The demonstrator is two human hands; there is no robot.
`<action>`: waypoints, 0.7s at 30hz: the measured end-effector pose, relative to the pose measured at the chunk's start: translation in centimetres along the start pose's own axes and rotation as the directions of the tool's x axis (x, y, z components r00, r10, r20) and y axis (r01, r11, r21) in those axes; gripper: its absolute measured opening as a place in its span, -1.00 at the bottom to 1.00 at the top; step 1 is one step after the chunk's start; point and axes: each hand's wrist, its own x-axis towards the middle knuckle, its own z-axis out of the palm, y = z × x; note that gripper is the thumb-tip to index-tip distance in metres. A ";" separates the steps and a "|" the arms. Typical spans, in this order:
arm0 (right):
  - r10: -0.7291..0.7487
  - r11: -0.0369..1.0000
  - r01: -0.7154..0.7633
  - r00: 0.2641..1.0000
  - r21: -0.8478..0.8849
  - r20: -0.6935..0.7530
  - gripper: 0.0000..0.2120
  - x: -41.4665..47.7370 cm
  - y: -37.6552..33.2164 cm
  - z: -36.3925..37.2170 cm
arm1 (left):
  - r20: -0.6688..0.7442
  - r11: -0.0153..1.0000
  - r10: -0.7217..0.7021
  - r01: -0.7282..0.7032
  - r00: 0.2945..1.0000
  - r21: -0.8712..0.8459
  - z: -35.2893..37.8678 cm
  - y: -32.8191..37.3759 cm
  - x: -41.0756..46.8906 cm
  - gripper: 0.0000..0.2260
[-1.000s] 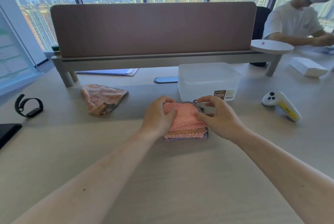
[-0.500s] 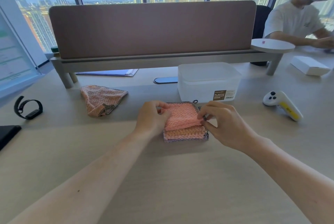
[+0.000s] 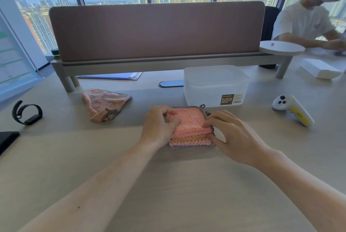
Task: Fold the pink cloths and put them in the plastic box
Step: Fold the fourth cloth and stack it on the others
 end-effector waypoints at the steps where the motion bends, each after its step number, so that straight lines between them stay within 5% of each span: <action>1: -0.028 1.000 0.027 0.999 -0.014 -0.020 -0.87 0.0 0.1 0.1 | 0.000 1.000 0.003 -0.003 1.000 0.001 -0.1 0.0 0.1 -0.81; 9: -0.095 0.987 0.087 0.994 -0.136 -0.057 -0.76 -1.2 0.3 0.6 | 0.010 0.991 0.108 -0.108 0.994 0.078 0.0 0.3 -0.3 -0.82; 13: 0.033 0.990 -0.035 0.999 -0.134 -0.017 -0.67 -0.4 -0.5 -0.2 | -0.016 0.964 0.221 -0.216 0.975 0.155 -0.2 0.7 -0.3 -0.75; 17: 0.216 0.973 -0.199 0.963 -0.115 0.158 -0.39 4.0 -2.9 0.9 | 0.289 0.825 0.330 -0.423 0.899 0.376 0.9 1.6 -1.0 -0.44; 21: 0.358 0.931 -0.348 0.823 -0.108 0.440 -0.29 4.3 -2.6 4.2 | 0.469 0.814 0.079 -0.328 0.880 0.479 2.0 0.2 -1.4 -0.39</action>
